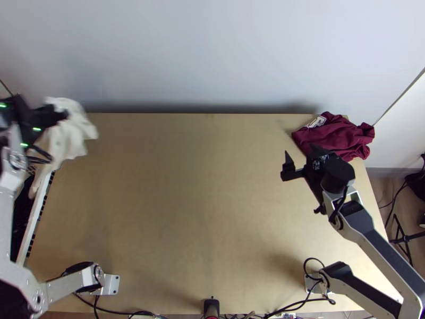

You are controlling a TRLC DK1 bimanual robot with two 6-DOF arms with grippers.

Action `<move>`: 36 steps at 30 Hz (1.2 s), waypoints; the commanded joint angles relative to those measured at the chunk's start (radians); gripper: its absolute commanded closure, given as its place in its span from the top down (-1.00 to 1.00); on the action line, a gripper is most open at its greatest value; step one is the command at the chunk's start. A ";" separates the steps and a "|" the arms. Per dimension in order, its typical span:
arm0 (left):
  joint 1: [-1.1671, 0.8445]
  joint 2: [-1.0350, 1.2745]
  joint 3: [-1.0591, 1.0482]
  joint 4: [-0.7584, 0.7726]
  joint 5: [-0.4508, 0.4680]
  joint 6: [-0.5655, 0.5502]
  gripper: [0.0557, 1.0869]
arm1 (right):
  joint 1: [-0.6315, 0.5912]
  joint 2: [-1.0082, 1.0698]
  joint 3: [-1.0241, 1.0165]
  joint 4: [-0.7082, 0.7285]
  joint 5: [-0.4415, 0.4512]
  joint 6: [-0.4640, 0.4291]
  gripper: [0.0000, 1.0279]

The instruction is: Fold the t-shirt

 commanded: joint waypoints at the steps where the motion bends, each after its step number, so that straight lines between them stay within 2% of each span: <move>1: -0.375 -0.101 -0.125 -0.002 -0.110 0.003 -0.93 | -0.010 -0.063 -0.069 0.015 -0.003 0.022 0.87; 5: -0.552 -0.101 -0.183 0.008 -0.171 0.008 -0.93 | -0.024 -0.094 -0.106 0.018 -0.001 0.026 0.87; 10: -0.767 -0.079 -0.255 0.113 -0.232 0.020 -0.93 | -0.049 -0.129 -0.153 0.031 -0.001 0.026 0.87; 19: -1.030 0.079 -0.143 0.189 -0.278 -0.022 -0.93 | -0.099 -0.156 -0.209 0.062 -0.001 0.026 0.87; 24: -1.107 0.137 -0.098 0.279 -0.274 -0.006 -0.93 | -0.107 -0.157 -0.238 0.084 -0.001 0.026 0.87; 28: -1.139 0.197 -0.077 0.385 -0.237 0.000 -0.93 | -0.121 -0.159 -0.273 0.104 -0.001 0.029 0.87; 36: -1.198 0.370 0.017 0.482 -0.166 0.020 -0.93 | -0.191 -0.191 -0.340 0.128 -0.001 0.045 0.87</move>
